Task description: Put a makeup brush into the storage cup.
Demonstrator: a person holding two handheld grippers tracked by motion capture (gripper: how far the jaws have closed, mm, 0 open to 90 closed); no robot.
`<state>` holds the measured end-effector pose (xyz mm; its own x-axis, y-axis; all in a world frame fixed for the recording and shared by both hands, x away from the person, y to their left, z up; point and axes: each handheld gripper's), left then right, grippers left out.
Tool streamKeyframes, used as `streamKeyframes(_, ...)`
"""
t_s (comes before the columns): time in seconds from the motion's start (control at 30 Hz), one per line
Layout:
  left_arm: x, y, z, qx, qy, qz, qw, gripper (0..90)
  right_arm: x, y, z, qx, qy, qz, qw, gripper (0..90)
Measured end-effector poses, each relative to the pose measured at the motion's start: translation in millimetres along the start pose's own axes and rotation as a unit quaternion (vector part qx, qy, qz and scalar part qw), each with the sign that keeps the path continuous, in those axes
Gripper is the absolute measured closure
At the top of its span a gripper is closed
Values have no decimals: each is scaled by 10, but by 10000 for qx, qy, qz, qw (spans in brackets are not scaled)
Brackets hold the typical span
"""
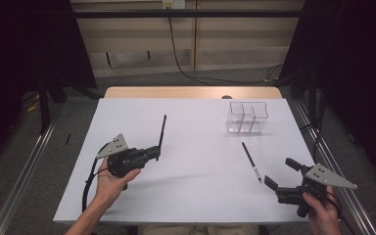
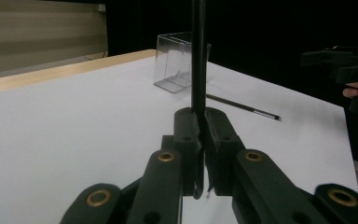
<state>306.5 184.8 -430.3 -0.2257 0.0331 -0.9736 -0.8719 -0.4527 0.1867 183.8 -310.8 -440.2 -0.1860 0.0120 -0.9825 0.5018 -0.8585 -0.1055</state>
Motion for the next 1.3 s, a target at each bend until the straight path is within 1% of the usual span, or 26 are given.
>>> streamKeyframes(0.03, 2, 15, -11, 11, -21, -25, 10000, 842, -3, -1, -7, -36, 7, 33, 10000, 0)
streamKeyframes(0.07, 1, 27, -23, 36, -48, -54, 10000, 842, -10, -14, -16, -48, 16, 1, 10000, 0)
streamKeyframes(0.1, -2, 47, -35, 67, -41, -33, 10000, 842, -16, -17, -22, -69, 34, 48, 10000, 0)
streamKeyframes(0.13, -11, 72, -52, 79, -29, -51, 10000, 842, -26, -34, -30, -78, 66, 34, 9999, 0)
streamKeyframes(0.17, -17, 85, -63, 115, -22, -48, 9999, 842, -37, -42, -38, -111, 64, 88, 9999, 0)
streamKeyframes(0.2, -25, 101, -78, 141, -18, -55, 9999, 842, -46, -55, -48, -100, 82, 65, 9999, 0)
streamKeyframes(0.23, -31, 115, -91, 166, -26, -77, 9998, 842, -54, -66, -66, -85, 93, 80, 9999, 1)
streamKeyframes(0.27, -36, 133, -111, 198, -27, -72, 9998, 842, -62, -68, -87, -49, 81, 153, 9998, 7)
streamKeyframes(0.3, -41, 152, -126, 229, -54, -85, 9997, 842, -72, -76, -112, -29, 70, 146, 9999, 12)
streamKeyframes(0.37, -53, 185, -161, 286, -36, -87, 9995, 842, -89, -81, -160, -107, 102, 136, 9998, 5)
streamKeyframes(0.4, -62, 201, -178, 302, -57, -127, 9994, 842, -99, -81, -185, -140, 99, 184, 9997, 7)
streamKeyframes(0.43, -68, 216, -197, 325, -45, -109, 9994, 842, -113, -84, -209, -162, 104, 181, 9997, 9)
streamKeyframes(0.47, -74, 226, -213, 366, -70, -114, 9992, 842, -126, -92, -232, -205, 123, 110, 9997, 9)
streamKeyframes(0.6, -78, 265, -277, 423, -109, -126, 9990, 842, -200, -80, -268, -375, 281, 119, 9988, 9)
streamKeyframes(0.63, -74, 276, -289, 416, -100, -126, 9990, 842, -228, -82, -272, -418, 334, 52, 9986, 9)
streamKeyframes(0.7, -70, 294, -296, 435, -140, -122, 9989, 842, -279, -96, -290, -427, 408, 84, 9982, 13)
streamKeyframes(0.73, -70, 302, -297, 438, -161, -151, 9988, 842, -300, -105, -300, -499, 405, 92, 9979, 10)
streamKeyframes(0.77, -68, 313, -304, 439, -118, -137, 9989, 842, -319, -121, -315, -549, 406, 93, 9976, 10)
streamKeyframes(0.9, -80, 343, -329, 483, -99, -134, 9987, 842, -371, -203, -403, -739, 396, 171, 9963, 17)
streamKeyframes(0.97, -87, 366, -350, 514, -128, -169, 9985, 842, -405, -240, -449, -848, 386, 141, 9955, 17)
streamKeyframes(1.03, -85, 387, -368, 504, -89, -97, 9986, 842, -469, -271, -500, -1025, 384, 43, 9940, 16)
streamKeyframes(1.1, -87, 432, -397, 495, -129, -193, 9985, 842, -541, -304, -555, -1157, 402, 65, 9925, 17)
streamKeyframes(1.17, -105, 460, -421, 564, -109, -210, 9981, 842, -584, -336, -607, -1256, 447, 124, 9910, 16)
streamKeyframes(1.23, -136, 476, -449, 585, -150, -288, 9978, 842, -603, -364, -657, -1303, 367, 155, 9907, 16)
streamKeyframes(1.3, -169, 487, -493, 589, -119, -306, 9977, 842, -615, -383, -700, -1341, 347, 186, 9902, 17)
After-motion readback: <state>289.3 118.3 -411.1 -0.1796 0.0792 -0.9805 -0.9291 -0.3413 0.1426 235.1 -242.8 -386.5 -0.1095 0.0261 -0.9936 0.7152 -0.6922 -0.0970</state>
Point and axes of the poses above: each handheld gripper's, and its own axes: z roughly backward along the jaws, x roughly out of its underside, y roughly to its right, and after that the axes turned 7 degrees about y, right-handed
